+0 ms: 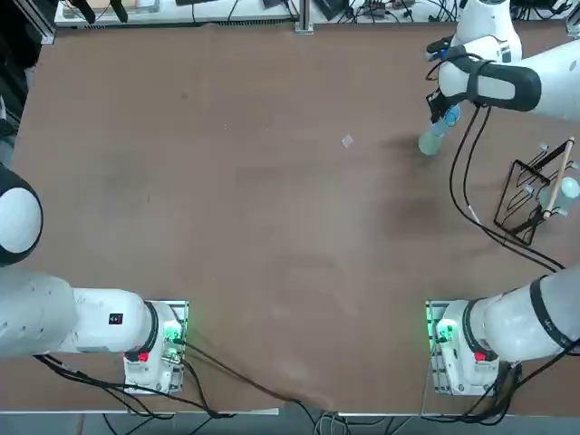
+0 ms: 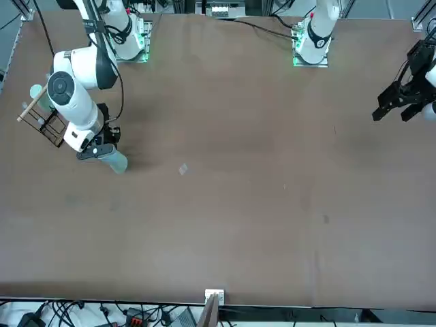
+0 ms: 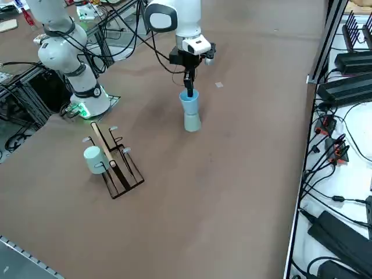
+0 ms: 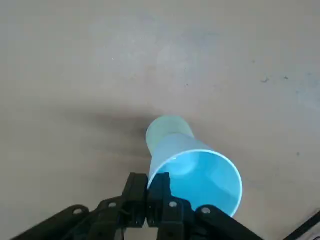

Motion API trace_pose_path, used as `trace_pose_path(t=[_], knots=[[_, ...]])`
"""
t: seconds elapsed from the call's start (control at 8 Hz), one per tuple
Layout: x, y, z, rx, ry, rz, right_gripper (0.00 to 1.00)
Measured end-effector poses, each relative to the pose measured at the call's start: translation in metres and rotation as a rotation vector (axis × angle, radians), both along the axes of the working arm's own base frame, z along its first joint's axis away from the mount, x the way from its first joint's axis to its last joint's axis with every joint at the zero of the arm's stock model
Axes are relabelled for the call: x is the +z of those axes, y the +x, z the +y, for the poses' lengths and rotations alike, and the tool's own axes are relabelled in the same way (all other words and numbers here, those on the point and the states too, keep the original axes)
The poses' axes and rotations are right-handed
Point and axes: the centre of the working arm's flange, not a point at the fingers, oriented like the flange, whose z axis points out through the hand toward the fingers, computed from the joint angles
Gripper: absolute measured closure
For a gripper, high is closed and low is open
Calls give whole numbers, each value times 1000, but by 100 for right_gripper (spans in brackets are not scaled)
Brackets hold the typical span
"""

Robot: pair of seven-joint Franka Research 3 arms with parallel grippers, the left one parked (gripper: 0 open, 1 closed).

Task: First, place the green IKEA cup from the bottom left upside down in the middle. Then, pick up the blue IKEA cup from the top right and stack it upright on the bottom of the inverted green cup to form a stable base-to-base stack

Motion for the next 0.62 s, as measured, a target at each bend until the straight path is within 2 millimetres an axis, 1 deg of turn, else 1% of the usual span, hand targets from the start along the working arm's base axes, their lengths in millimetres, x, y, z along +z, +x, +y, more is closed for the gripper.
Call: trace_pose_path(t=[0.38,0.62], knots=[[-2,0,0,-1,-1,5,96],[-6,0,0,-1,-3,11,93]])
